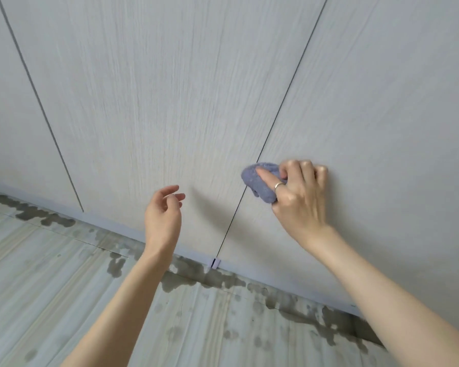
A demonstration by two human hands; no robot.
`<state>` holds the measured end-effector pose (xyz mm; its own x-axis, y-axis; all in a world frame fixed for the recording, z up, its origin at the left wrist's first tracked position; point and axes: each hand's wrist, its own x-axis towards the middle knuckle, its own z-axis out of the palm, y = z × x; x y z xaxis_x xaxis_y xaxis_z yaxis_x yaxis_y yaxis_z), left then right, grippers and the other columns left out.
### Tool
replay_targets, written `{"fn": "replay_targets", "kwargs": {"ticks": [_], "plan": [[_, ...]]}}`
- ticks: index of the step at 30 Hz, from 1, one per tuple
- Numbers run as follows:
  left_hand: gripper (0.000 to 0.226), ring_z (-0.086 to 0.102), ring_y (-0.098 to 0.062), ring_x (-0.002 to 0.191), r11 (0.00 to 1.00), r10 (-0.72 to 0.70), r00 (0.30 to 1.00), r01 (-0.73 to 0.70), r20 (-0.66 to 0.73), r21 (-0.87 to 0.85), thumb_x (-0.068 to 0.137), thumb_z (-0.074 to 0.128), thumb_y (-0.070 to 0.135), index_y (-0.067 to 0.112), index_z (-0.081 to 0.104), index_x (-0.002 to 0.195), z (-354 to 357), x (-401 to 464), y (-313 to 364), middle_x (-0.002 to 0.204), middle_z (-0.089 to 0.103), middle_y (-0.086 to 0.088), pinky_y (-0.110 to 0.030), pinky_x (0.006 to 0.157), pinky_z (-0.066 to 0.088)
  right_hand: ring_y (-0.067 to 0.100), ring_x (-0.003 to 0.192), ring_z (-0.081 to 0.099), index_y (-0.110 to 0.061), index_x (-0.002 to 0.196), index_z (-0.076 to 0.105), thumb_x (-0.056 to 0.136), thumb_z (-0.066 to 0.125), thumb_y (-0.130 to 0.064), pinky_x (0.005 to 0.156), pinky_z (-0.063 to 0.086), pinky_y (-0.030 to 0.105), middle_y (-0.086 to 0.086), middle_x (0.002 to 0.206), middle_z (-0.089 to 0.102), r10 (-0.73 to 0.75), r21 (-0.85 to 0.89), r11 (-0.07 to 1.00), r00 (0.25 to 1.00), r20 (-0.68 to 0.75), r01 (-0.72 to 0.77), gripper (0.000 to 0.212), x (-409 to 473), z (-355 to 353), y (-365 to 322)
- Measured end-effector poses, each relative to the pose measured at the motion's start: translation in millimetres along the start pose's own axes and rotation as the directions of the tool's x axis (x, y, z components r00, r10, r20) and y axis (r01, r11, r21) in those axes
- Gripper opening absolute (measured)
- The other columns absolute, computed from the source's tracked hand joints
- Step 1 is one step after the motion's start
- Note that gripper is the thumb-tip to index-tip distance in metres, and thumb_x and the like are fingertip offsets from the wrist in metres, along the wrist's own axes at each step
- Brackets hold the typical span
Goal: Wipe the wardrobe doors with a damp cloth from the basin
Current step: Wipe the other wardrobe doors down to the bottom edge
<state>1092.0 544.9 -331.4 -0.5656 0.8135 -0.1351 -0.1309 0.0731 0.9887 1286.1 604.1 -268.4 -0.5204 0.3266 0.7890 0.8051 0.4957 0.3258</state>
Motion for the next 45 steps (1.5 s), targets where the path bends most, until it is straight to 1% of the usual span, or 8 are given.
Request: {"fn": "replay_targets", "kwargs": {"ticks": [5,9,13,17,21,34,40,45], "plan": [[0.027,0.062,-0.008,0.09,0.993,0.086,0.994,-0.091,0.067,0.077,0.096,0.034,0.011,0.025,0.057,0.103,18.8,-22.5,64.7,0.094,0.066,0.007,-0.028,0.083,0.048,0.024,0.068,0.047,-0.017,0.09,0.075,0.069,0.044,0.003,0.062,0.021,0.034,0.008,0.069,0.056,-0.025,0.024,0.999,0.999,0.021,0.024,0.042,53.3,-35.2,21.1],[0.027,0.063,-0.014,0.089,0.967,0.034,0.977,-0.086,0.213,0.24,0.097,0.035,0.011,0.022,0.06,0.099,33.2,-57.0,166.6,0.092,0.068,0.003,-0.035,0.085,0.048,0.024,0.062,0.056,-0.018,0.074,0.074,0.053,0.068,0.0,0.062,0.021,0.032,0.005,0.067,0.055,-0.068,0.012,0.998,0.945,0.32,0.068,0.029,93.8,-100.4,67.1],[0.025,0.061,-0.015,0.08,0.897,-0.077,0.9,-0.125,0.429,0.423,0.099,0.038,0.012,0.013,0.062,0.105,57.1,-91.3,274.9,0.095,0.068,-0.004,-0.027,0.074,0.047,0.023,0.071,0.06,-0.022,0.063,0.068,0.045,0.083,-0.025,0.063,0.03,0.029,0.002,0.071,0.058,-0.03,0.059,0.998,0.647,0.762,-0.024,0.024,157.3,-174.3,103.5],[0.021,0.06,-0.015,0.081,0.785,-0.155,0.79,-0.266,0.593,0.56,0.099,0.041,0.019,0.016,0.059,0.11,89.0,-136.9,395.9,0.099,0.065,-0.002,-0.016,0.064,0.043,0.025,0.084,0.058,-0.019,0.075,0.051,0.069,0.057,-0.007,0.05,0.028,0.025,0.002,0.083,0.062,0.094,0.049,0.917,0.334,0.938,-0.396,0.015,236.6,-256.0,160.0],[0.02,0.062,-0.019,0.092,0.725,-0.178,0.735,-0.352,0.655,0.592,0.098,0.044,0.023,0.022,0.059,0.111,118.7,-175.9,499.2,0.104,0.066,0.0,-0.024,0.074,0.044,0.024,0.081,0.054,-0.017,0.072,0.046,0.079,0.054,-0.013,0.056,0.037,0.028,0.001,0.083,0.056,0.156,0.017,0.79,0.228,0.961,-0.613,0.011,305.4,-337.8,218.7],[0.019,0.062,-0.014,0.093,0.779,0.133,0.572,-0.565,0.809,0.271,0.093,0.057,0.019,0.023,0.06,0.111,255.9,-326.7,712.8,0.106,0.064,0.005,-0.016,0.075,0.046,0.015,0.08,0.06,-0.017,0.094,0.059,0.073,0.078,-0.021,0.067,0.044,0.026,-0.001,0.087,0.065,0.501,0.265,0.243,0.355,0.789,-0.933,0.029,372.1,-555.4,410.1],[0.029,0.062,-0.011,0.094,0.76,0.173,0.452,-0.626,0.875,0.173,0.085,0.068,0.023,0.033,0.058,0.111,335.6,-395.4,739.2,0.108,0.064,0.008,-0.023,0.086,0.049,0.008,0.063,0.052,-0.011,0.077,0.063,0.074,0.062,0.004,0.059,0.04,0.018,-0.003,0.067,0.058,0.358,0.293,0.27,0.379,0.854,-0.917,0.015,354.3,-622.0,493.1],[0.025,0.061,-0.003,0.077,0.617,0.264,0.4,-0.769,0.878,0.165,0.082,0.071,0.019,0.024,0.065,0.106,387.4,-415.2,793.4,0.085,0.065,0.012,-0.007,0.07,0.045,0.012,0.074,0.056,-0.008,0.089,0.069,0.071,0.073,-0.005,0.071,0.045,0.026,0.005,0.082,0.066,0.402,0.346,0.321,0.457,0.793,-0.882,0.018,384.1,-666.1,553.5]]}}
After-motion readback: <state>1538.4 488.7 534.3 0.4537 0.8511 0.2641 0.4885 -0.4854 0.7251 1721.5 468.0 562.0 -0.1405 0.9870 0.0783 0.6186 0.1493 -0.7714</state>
